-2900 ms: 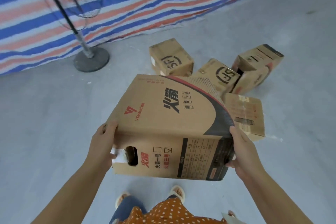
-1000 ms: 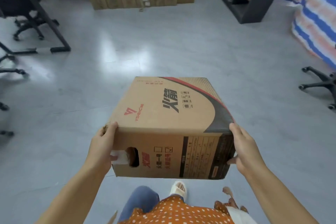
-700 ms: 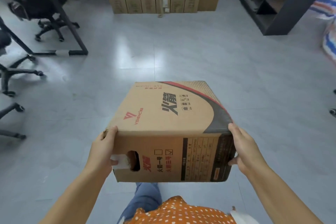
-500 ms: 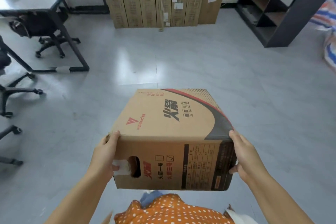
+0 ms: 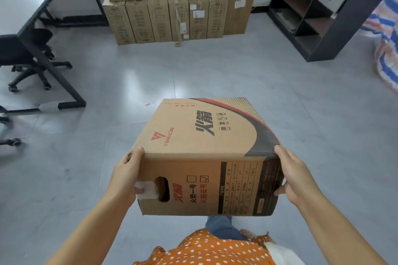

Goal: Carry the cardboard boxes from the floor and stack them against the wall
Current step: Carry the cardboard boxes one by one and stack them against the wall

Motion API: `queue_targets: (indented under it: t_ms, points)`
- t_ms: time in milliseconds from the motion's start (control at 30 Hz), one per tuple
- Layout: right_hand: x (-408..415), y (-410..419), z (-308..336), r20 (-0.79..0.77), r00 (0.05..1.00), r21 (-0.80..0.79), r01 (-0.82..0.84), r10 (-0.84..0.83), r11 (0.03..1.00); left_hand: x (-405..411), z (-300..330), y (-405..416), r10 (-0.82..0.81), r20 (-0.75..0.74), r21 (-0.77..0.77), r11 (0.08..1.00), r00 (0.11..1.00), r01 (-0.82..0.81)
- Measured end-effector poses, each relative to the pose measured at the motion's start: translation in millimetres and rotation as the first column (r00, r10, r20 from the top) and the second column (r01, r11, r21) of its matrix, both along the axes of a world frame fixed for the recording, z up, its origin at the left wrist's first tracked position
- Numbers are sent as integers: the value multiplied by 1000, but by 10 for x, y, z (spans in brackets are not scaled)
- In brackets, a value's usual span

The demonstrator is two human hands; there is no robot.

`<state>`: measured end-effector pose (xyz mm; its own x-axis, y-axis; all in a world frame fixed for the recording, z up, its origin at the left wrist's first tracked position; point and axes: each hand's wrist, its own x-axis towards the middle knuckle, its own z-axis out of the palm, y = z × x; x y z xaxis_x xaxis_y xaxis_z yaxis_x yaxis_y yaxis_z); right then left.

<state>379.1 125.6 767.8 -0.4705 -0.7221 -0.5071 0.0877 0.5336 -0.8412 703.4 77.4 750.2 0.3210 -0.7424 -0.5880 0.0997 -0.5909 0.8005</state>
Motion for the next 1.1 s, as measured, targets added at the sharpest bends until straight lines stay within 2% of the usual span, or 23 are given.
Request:
queue_targets:
  t_ms: [500, 800, 1100]
  points:
    - [-697, -2884, 238, -11, 985, -32, -173, 173, 984, -658, 179, -2392, 147, 21, -97, 985, 989, -145]
    - [-387, -4545, 120, -4, 983, -36, -183, 183, 982, -364, 110, -4114, 149, 27, -95, 985, 989, -145]
    - [283, -6342, 270, 34, 997, -77, -60, 63, 995, 303, 377, -6256, 65, 72, -158, 986, 995, -53]
